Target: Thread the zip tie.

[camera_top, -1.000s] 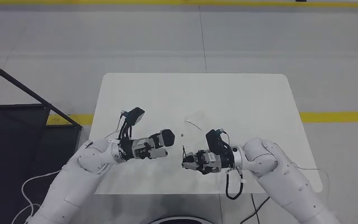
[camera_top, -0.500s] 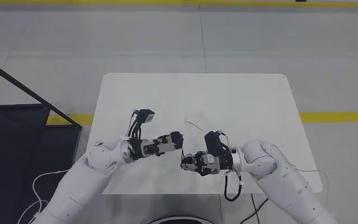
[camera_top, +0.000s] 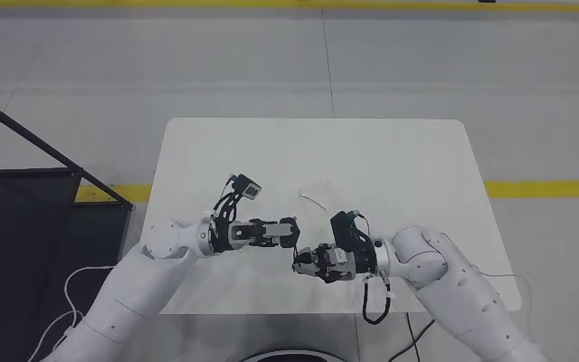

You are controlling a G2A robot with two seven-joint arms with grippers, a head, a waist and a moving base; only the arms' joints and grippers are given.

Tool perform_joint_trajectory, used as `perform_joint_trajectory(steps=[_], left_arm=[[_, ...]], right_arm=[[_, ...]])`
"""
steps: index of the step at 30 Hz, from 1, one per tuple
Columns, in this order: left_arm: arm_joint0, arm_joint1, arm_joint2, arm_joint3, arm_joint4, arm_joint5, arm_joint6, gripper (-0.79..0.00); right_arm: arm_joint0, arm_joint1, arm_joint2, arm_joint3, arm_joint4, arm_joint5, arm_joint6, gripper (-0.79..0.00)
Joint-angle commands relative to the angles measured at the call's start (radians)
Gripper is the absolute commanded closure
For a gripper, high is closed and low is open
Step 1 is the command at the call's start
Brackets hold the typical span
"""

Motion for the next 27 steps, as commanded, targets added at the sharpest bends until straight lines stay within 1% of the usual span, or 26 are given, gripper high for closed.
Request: perform_joint_trajectory(steps=[1, 9, 11, 14, 27], left_arm=[[-0.001, -0.003, 0.004, 0.001, 0.003, 0.001, -0.009, -0.372], [-0.005, -0.013, 0.008, 0.009, -0.001, 0.003, -0.031, -0.326], [-0.006, -0.015, 0.007, 0.012, -0.003, 0.003, -0.037, -0.302], [-0.007, -0.018, 0.005, 0.016, -0.005, 0.005, -0.042, -0.243], [0.006, -0.024, -0.029, 0.019, -0.036, -0.002, -0.071, -0.262]], right_arm=[[0.000, 0.000, -0.001, 0.000, -0.001, 0.002, -0.001, 0.000], [0.004, -0.001, -0.004, 0.001, -0.005, 0.011, -0.004, 0.000], [0.004, -0.001, -0.004, 0.002, -0.005, 0.011, -0.007, 0.000], [0.004, 0.000, -0.003, 0.003, -0.006, 0.012, -0.009, 0.000], [0.001, 0.002, 0.001, 0.004, -0.001, 0.018, -0.014, 0.000]])
